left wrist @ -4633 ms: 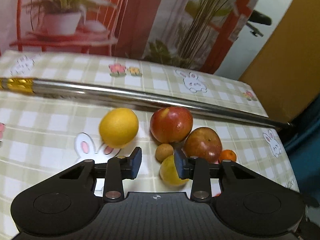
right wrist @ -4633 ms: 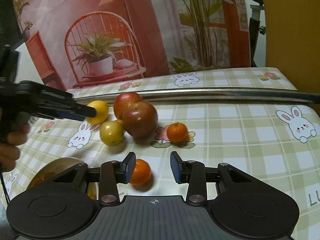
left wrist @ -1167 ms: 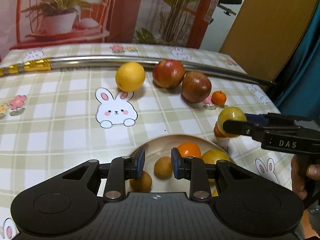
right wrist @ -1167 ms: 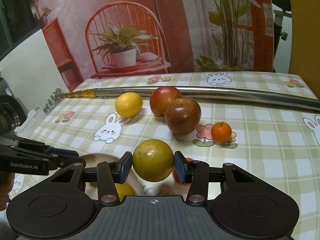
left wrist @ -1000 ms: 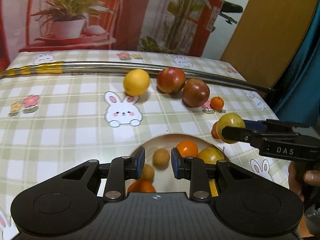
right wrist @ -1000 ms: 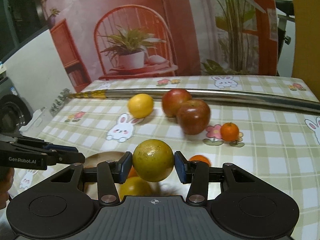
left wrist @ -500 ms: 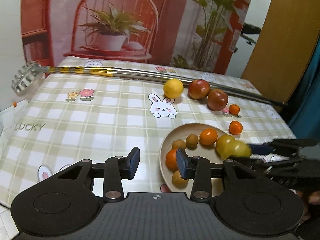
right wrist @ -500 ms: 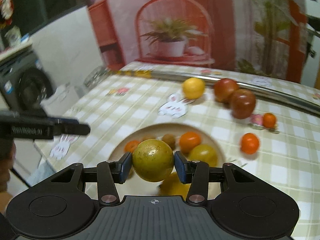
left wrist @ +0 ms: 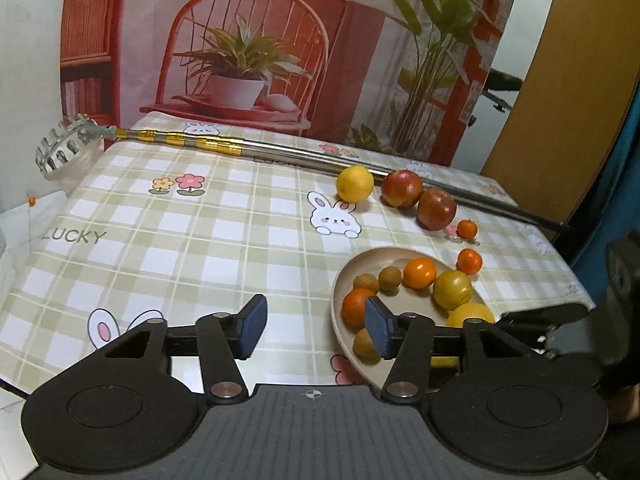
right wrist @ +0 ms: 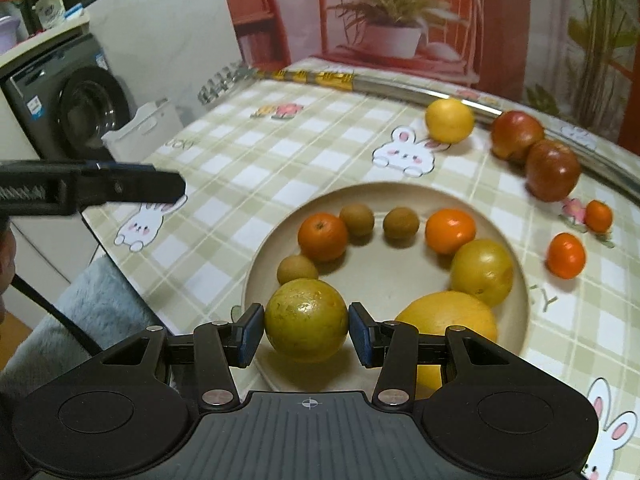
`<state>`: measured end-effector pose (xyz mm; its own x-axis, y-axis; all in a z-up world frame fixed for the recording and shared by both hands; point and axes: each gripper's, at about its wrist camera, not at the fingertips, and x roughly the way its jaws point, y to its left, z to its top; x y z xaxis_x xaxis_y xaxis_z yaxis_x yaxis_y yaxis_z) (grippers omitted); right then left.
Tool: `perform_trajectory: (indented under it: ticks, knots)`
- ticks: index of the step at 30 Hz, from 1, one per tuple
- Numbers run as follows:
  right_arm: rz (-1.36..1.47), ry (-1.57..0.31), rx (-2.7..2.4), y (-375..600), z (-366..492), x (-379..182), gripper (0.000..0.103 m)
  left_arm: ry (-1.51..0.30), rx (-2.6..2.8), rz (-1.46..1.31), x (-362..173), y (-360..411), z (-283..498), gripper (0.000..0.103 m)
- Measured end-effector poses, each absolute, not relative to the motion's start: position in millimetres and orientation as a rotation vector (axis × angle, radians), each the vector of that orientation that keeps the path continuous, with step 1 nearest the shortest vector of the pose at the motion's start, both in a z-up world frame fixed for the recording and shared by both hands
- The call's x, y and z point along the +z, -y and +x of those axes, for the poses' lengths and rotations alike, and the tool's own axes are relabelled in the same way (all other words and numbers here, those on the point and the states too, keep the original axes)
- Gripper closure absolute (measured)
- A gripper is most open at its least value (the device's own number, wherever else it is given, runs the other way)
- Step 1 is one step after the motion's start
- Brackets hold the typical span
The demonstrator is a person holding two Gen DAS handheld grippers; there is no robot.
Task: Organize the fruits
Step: 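Lower the yellow-green fruit onto the plate and open the right tool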
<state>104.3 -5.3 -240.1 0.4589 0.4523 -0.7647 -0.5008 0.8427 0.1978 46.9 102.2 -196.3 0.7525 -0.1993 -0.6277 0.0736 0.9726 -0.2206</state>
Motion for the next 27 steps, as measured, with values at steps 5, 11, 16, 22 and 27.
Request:
perform_trajectory:
  ticks: [5, 11, 16, 22, 27]
  knots:
    - [-0.051, -0.952, 0.597, 6, 109, -248, 0.060, -0.708, -0.133, -0.201, -199, -99, 52, 0.042]
    - [-0.052, -0.963, 0.613, 7, 111, -251, 0.060, -0.724, -0.122, -0.223, -202, -99, 56, 0.042]
    - [-0.047, -0.966, 0.611, 7, 109, -250, 0.059, -0.727, -0.102, -0.214, -203, -98, 56, 0.042]
    - [-0.066, -0.887, 0.582, 9, 101, -238, 0.054, -0.730, -0.070, -0.229, -203, -99, 54, 0.042]
    - [-0.037, -0.739, 0.491, 22, 91, -225, 0.054, -0.730, -0.044, -0.222, -204, -95, 52, 0.042]
